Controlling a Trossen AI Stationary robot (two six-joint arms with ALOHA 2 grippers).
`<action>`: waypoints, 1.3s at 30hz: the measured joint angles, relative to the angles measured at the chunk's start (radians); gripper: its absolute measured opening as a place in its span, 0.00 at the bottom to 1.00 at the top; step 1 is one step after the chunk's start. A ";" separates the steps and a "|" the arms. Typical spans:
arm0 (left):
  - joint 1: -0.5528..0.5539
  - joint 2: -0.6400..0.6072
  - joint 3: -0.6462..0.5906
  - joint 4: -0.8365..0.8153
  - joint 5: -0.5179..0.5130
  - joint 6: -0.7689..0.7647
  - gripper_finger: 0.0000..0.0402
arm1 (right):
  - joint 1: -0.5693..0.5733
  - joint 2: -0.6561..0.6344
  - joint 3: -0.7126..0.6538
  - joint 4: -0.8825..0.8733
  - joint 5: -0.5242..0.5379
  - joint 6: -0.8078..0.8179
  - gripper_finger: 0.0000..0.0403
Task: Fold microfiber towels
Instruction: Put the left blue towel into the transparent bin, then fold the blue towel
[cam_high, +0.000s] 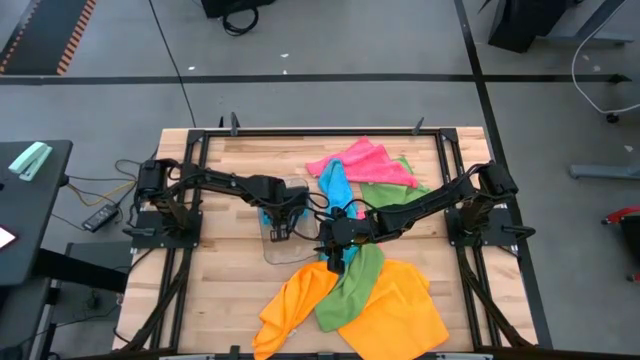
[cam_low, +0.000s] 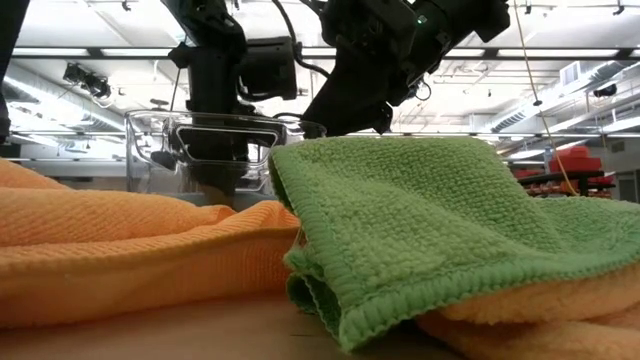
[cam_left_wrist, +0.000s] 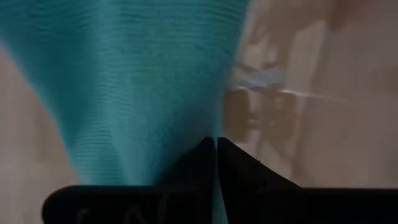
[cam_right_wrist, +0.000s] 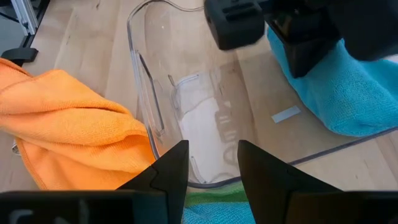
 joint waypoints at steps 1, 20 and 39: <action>-0.003 -0.007 0.006 -0.009 0.012 0.000 0.06 | 0.000 0.000 0.000 0.000 0.000 0.005 0.36; -0.042 -0.249 0.090 -0.207 0.045 -0.093 0.02 | -0.005 -0.076 0.022 -0.079 0.003 -0.009 0.36; -0.262 -0.303 0.090 -0.041 0.084 -0.586 0.05 | 0.022 -0.292 0.022 -0.281 -0.026 -0.011 0.36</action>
